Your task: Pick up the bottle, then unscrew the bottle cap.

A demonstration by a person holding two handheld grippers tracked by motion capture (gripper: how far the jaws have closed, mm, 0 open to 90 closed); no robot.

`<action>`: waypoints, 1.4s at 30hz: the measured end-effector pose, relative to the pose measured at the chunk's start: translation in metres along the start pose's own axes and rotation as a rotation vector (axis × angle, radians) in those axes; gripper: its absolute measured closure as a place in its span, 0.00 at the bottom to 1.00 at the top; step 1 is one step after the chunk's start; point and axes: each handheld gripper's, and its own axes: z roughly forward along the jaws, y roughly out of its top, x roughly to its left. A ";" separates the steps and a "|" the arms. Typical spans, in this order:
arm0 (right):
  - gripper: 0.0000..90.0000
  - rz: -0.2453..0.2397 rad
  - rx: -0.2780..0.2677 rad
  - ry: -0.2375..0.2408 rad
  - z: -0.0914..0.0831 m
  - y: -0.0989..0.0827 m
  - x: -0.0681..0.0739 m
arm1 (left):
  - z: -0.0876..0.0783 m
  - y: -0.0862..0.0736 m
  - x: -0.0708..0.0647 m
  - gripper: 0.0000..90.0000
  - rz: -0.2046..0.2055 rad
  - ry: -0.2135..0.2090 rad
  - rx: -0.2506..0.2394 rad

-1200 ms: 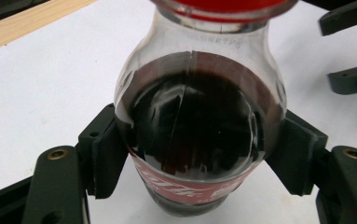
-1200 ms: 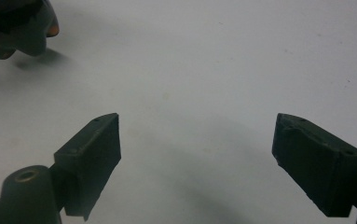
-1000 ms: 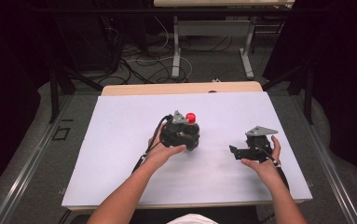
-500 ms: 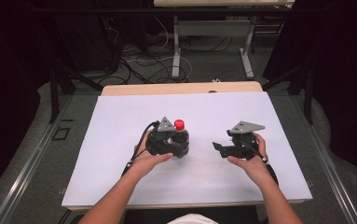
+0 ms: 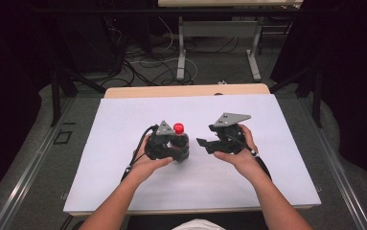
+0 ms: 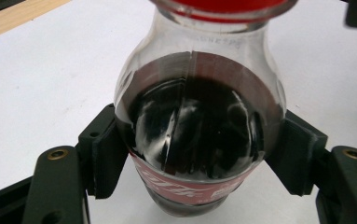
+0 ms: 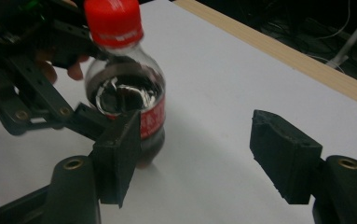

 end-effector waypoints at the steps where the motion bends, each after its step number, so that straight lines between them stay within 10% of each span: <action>1: 0.39 -0.005 0.010 0.014 0.001 0.008 0.002 | 0.000 0.000 0.000 0.33 -0.005 -0.001 0.004; 20: 0.54 -0.005 0.013 0.108 0.003 0.030 0.014 | 0.008 -0.004 -0.007 0.33 0.005 -0.027 0.025; 42: 0.66 0.003 0.013 0.084 0.018 0.031 0.031 | 0.016 -0.004 -0.027 0.33 0.048 -0.077 0.040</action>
